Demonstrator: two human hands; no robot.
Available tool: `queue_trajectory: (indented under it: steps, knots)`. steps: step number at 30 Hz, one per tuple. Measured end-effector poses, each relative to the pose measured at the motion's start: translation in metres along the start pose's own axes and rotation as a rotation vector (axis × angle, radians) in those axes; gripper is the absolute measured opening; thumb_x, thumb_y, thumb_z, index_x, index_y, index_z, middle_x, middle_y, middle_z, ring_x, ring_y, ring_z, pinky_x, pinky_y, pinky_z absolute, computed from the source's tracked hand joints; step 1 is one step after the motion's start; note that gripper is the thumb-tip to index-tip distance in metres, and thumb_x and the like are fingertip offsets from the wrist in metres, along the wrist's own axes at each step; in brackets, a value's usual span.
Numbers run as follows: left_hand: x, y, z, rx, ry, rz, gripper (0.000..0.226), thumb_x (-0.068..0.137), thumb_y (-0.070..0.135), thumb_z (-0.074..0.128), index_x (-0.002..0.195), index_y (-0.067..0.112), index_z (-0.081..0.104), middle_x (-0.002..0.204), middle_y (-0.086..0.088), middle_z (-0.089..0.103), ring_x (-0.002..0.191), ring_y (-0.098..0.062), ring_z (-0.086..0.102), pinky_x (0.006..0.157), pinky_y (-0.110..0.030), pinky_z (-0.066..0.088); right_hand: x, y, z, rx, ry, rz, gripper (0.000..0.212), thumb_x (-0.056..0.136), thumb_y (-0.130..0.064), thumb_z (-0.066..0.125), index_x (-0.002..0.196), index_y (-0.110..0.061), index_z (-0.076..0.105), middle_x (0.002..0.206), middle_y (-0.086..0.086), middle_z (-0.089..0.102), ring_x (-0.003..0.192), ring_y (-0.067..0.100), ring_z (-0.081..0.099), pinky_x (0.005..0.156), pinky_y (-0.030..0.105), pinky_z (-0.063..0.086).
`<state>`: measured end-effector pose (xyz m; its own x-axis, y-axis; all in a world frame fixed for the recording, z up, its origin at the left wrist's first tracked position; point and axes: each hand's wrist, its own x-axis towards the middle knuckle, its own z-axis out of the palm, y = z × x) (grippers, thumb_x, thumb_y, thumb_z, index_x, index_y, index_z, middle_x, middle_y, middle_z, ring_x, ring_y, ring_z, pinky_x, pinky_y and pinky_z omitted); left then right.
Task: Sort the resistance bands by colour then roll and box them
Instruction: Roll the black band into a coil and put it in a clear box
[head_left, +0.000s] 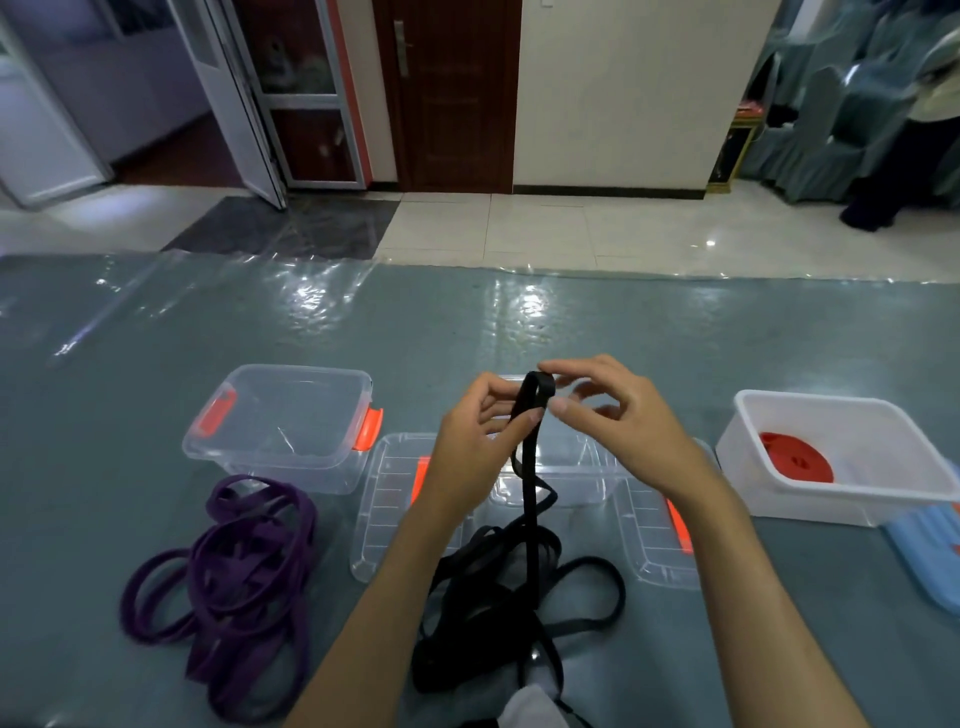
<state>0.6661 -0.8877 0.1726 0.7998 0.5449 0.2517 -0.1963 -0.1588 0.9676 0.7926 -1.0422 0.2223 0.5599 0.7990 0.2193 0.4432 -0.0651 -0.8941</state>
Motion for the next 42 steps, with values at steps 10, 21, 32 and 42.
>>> queue_trajectory:
  steps: [10,21,32,42]
  knots:
    - [-0.004,0.006,0.001,-0.21,0.015,0.06,0.017,0.098,0.021,0.075,0.108,0.03,0.065,0.119,-0.007,0.078,0.117,-0.026,0.074,0.101,-0.036,0.058,0.016,-0.007,0.011,-0.014,0.082,-0.127,0.026,0.102,-0.015,0.067,0.117,-0.036,0.074,0.112,-0.011,0.071,0.1,0.019,0.075,0.084,0.031,0.063]
    - [0.009,0.012,-0.007,0.107,0.096,0.345,0.028,0.091,0.013,0.081,0.109,0.033,0.073,0.105,0.017,0.077,0.097,-0.013,0.077,0.083,-0.025,0.062,0.021,-0.019,0.017,0.315,0.143,0.029,0.017,0.088,-0.034,0.081,0.104,-0.028,0.08,0.1,0.001,0.076,0.095,0.026,0.078,0.083,0.04,0.066]
    - [0.016,0.005,-0.016,0.279,0.133,0.406,0.02,0.085,0.011,0.088,0.102,0.011,0.078,0.099,0.01,0.08,0.095,-0.008,0.076,0.086,-0.024,0.059,0.027,-0.011,0.011,0.386,0.144,0.228,0.011,0.089,-0.011,0.083,0.098,-0.015,0.079,0.091,0.012,0.081,0.086,0.03,0.081,0.08,0.036,0.066]
    - [0.021,0.01,-0.018,-0.022,0.124,0.278,0.023,0.086,0.021,0.087,0.104,0.031,0.076,0.101,0.006,0.08,0.097,-0.02,0.079,0.088,-0.027,0.061,0.032,-0.009,0.017,0.734,0.077,0.414,0.016,0.074,-0.021,0.086,0.089,-0.016,0.081,0.1,0.022,0.079,0.09,0.031,0.08,0.082,0.037,0.065]
